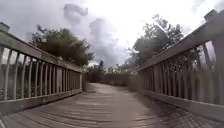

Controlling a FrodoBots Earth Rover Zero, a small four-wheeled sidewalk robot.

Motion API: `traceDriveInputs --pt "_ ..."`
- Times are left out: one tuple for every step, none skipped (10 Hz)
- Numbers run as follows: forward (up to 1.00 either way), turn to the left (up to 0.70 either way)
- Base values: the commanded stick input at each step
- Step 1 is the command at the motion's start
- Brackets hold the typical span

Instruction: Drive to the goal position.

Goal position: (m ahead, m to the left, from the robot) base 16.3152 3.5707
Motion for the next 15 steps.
traceDriveInputs --pt "0.0 0.0" --pt "0.0 0.0" --pt "0.0 0.0" --pt "0.56 0.0" --pt "0.85 0.0" --pt "0.85 0.0" --pt "0.85 0.0" --pt "0.85 0.0" --pt "0.85 0.0" --pt "0.85 0.0" --pt "0.85 0.0" --pt "0.85 0.0" --pt "0.85 0.0" --pt "0.85 0.0" --pt "0.85 0.0"
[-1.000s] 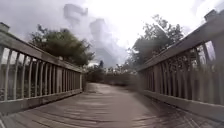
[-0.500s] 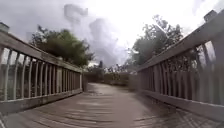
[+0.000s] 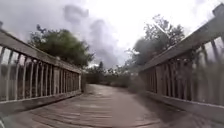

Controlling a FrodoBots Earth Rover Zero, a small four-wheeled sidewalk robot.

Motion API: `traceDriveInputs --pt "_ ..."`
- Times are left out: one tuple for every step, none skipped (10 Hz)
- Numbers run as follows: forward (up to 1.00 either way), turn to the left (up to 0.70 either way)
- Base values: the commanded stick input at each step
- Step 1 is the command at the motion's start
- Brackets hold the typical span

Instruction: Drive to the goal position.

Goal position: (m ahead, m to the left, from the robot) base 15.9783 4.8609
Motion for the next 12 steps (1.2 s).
traceDriveInputs --pt "0.85 0.0" --pt "0.85 0.0" --pt "0.85 0.0" --pt "0.85 0.0" --pt "0.85 0.0" --pt "0.85 0.0" --pt "0.85 0.0" --pt "0.85 0.0" --pt "0.85 0.0" --pt "0.85 0.0" --pt "0.85 0.0" --pt "0.85 0.0"
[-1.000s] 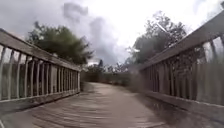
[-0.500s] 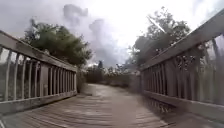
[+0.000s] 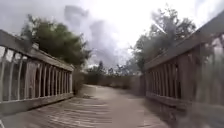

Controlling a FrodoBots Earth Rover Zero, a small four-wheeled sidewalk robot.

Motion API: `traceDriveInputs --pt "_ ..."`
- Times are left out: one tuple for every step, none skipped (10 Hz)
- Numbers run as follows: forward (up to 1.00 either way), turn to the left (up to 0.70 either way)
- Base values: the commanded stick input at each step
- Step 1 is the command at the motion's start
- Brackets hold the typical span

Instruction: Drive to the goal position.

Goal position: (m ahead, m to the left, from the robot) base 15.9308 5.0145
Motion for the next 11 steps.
traceDriveInputs --pt "0.85 0.0" --pt "0.85 0.0" --pt "0.85 0.0" --pt "0.85 0.0" --pt "0.85 0.0" --pt "0.85 0.0" --pt "0.85 0.0" --pt "0.85 0.0" --pt "0.85 0.0" --pt "0.85 0.0" --pt "0.85 0.0"
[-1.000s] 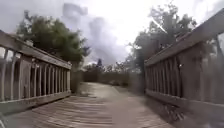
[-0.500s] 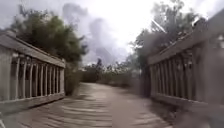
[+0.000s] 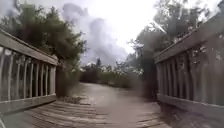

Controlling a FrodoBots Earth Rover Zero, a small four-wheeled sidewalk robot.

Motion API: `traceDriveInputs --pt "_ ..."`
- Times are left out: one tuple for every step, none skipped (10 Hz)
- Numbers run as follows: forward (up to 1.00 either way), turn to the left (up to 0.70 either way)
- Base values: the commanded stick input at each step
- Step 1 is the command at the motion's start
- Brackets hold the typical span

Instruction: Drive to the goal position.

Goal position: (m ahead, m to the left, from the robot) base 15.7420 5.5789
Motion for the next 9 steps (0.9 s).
traceDriveInputs --pt "0.85 0.0" --pt "0.85 0.0" --pt "0.85 0.0" --pt "0.85 0.0" --pt "0.85 0.0" --pt "0.85 0.0" --pt "0.85 0.0" --pt "0.85 0.0" --pt "0.85 0.0"
